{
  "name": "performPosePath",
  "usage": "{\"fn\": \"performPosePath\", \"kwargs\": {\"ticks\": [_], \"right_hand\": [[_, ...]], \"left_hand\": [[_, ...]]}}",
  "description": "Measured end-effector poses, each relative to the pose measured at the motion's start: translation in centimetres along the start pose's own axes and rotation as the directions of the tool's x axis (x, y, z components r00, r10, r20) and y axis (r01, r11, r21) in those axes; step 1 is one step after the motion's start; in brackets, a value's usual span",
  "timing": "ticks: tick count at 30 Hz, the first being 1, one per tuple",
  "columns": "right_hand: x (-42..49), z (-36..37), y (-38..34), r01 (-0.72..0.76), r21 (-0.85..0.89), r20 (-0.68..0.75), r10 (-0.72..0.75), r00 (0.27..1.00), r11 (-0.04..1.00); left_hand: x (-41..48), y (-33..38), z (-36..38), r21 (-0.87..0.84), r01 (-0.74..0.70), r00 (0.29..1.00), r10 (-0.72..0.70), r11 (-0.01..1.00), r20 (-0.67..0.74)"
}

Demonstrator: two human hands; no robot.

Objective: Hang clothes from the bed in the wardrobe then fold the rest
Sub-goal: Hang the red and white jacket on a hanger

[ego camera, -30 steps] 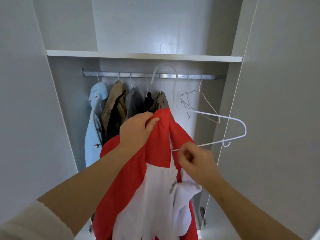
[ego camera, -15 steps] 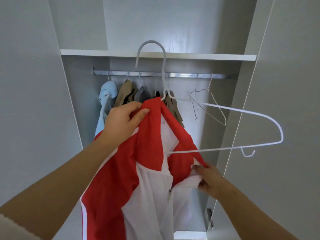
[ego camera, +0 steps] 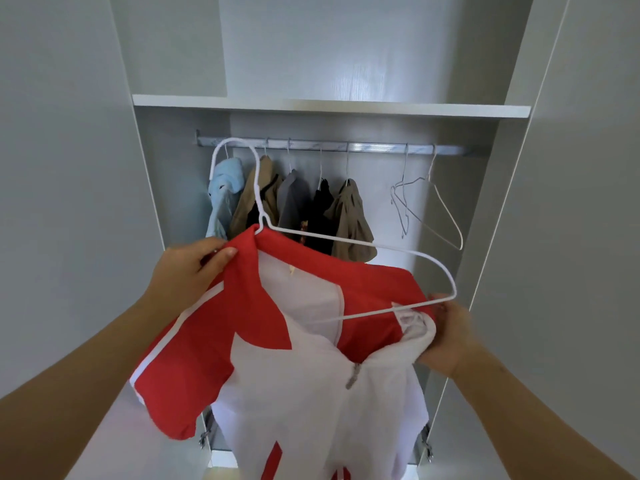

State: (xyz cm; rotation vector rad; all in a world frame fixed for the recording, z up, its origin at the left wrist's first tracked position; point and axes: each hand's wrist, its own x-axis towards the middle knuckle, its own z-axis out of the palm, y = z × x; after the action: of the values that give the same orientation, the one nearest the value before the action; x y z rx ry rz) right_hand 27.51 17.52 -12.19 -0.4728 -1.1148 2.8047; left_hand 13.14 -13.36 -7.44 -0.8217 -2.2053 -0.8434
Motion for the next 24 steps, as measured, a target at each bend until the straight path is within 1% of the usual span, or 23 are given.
{"fn": "performPosePath", "kwargs": {"ticks": [3, 5, 8, 11, 13, 14, 16, 17, 19, 21, 23, 24], "right_hand": [[0.0, -0.3, -0.4, -0.030, 0.033, -0.012, 0.031, 0.999, 0.999], [-0.3, -0.2, -0.8, -0.056, 0.027, 0.010, 0.056, 0.998, 0.998], [-1.1, -0.4, -1.2, -0.072, -0.047, 0.046, 0.075, 0.996, 0.996], [-1.6, -0.4, -1.3, -0.013, -0.113, 0.108, 0.025, 0.994, 0.994], [-1.5, 0.3, -1.3, 0.054, -0.222, 0.101, -0.032, 0.994, 0.974], [-1.5, 0.7, -1.3, 0.066, -0.294, 0.075, -0.046, 0.996, 0.953], [-1.3, 1.3, -1.2, 0.047, -0.457, 0.015, -0.045, 0.999, 0.888], [-1.2, 1.3, -1.1, 0.036, -0.502, -0.015, -0.050, 0.999, 0.864], [-0.9, 0.5, -1.1, 0.021, -0.513, -0.085, -0.074, 0.994, 0.858], [-0.8, -0.2, -1.0, 0.005, -0.489, -0.130, -0.078, 0.988, 0.873], [-0.7, -0.5, -0.8, -0.001, -0.517, -0.150, -0.089, 0.985, 0.856], [-0.6, -0.5, -0.7, 0.006, -0.542, -0.172, -0.117, 0.978, 0.841]], "left_hand": [[-0.6, -0.4, 0.6, 0.005, 0.047, 0.998, -0.047, 0.999, 0.046], [-0.8, -0.1, 1.2, 0.005, 0.062, 0.995, -0.062, 0.998, 0.076], [-0.7, 0.6, 2.1, 0.017, 0.015, 0.996, -0.017, 1.000, 0.086], [-0.5, 1.8, 2.7, -0.007, -0.053, 0.996, 0.053, 0.999, 0.068], [-0.2, 3.0, 3.3, -0.112, -0.046, 0.993, 0.058, 0.993, 0.106], [-0.2, 3.7, 3.7, -0.196, -0.010, 0.988, 0.041, 0.980, 0.152], [0.2, 4.9, 4.3, -0.353, 0.089, 0.970, 0.001, 0.931, 0.245], [0.3, 5.3, 4.5, -0.407, 0.119, 0.961, -0.002, 0.906, 0.276], [0.3, 5.7, 4.8, -0.477, 0.144, 0.942, 0.027, 0.867, 0.334], [0.3, 6.2, 5.2, -0.518, 0.134, 0.928, 0.076, 0.845, 0.366], [0.1, 6.6, 5.8, -0.542, 0.107, 0.936, 0.099, 0.834, 0.337], [0.1, 6.8, 6.1, -0.561, 0.108, 0.951, 0.079, 0.821, 0.298]]}}
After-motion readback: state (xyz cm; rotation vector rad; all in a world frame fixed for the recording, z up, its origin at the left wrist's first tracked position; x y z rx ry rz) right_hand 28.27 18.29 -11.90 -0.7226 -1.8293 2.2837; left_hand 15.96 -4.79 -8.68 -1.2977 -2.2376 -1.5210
